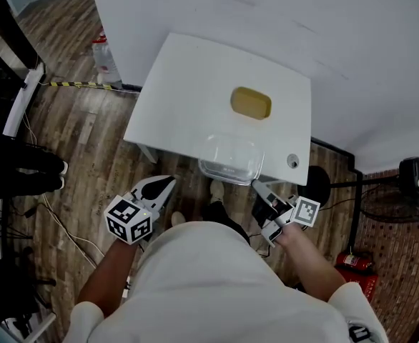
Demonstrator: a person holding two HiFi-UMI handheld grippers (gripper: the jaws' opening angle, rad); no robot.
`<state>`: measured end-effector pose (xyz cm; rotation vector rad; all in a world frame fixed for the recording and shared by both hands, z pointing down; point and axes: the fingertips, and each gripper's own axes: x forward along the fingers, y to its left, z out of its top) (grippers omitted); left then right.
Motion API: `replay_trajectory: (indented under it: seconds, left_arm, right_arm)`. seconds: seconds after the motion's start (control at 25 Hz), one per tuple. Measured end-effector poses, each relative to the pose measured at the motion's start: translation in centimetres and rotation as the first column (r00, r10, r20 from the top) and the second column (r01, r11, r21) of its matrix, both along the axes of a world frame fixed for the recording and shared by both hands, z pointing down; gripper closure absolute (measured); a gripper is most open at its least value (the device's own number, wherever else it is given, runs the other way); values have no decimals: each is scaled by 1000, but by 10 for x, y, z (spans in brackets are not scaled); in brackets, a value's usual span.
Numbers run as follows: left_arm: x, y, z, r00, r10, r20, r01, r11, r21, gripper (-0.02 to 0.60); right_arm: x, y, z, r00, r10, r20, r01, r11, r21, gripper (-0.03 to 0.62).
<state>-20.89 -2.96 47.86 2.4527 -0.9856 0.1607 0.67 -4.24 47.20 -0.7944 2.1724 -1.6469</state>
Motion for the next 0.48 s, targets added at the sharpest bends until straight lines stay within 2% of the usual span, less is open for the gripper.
replay_trajectory:
  seconds: [0.48]
  left_arm:
    - [-19,16,-6,1000,-29,2,29,999,16,563]
  right_arm:
    - [-17,6,-7,1000,-20,5,20,999,31,549]
